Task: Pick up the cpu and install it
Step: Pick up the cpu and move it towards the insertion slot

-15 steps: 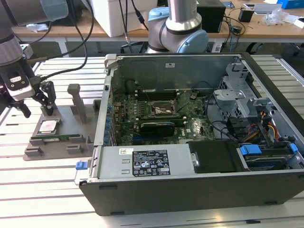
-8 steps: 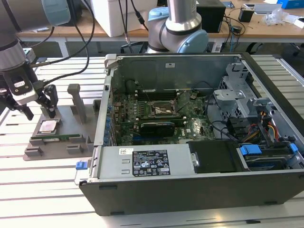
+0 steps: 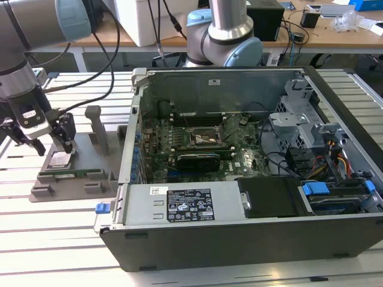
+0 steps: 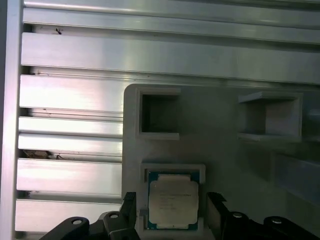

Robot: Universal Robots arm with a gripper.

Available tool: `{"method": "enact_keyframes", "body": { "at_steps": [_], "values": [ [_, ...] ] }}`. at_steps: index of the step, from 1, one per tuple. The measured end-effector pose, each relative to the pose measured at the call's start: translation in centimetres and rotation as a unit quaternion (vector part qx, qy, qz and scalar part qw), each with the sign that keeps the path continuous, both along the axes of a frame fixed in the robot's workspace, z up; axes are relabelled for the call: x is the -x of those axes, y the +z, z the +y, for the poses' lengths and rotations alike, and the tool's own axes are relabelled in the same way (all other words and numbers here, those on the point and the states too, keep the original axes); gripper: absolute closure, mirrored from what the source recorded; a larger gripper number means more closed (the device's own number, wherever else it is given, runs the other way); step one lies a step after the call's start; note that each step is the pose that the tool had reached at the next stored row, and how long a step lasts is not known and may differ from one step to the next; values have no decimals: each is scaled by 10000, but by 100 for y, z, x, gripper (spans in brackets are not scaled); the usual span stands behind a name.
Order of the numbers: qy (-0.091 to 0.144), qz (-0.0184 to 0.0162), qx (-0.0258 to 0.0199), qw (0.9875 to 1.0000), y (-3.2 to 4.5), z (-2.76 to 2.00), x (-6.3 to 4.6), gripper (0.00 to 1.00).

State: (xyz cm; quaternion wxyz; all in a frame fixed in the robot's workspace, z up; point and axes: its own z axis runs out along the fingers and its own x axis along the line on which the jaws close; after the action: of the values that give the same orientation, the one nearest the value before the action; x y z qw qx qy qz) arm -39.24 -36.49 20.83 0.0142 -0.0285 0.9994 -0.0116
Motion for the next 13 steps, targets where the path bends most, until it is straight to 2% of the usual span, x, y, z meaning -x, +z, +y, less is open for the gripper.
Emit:
{"method": "enact_keyframes", "body": {
  "at_steps": [3, 5, 7, 13],
  "values": [
    [0, 1, 0, 10000, -58, -10, 0, 34],
    [-1, 1, -8, 10000, -154, -45, -15, 34],
    [0, 0, -34, 10000, -176, -64, -29, 34],
    [-1, 0, -90, 10000, -214, -80, -46, 34]
  ]
}}
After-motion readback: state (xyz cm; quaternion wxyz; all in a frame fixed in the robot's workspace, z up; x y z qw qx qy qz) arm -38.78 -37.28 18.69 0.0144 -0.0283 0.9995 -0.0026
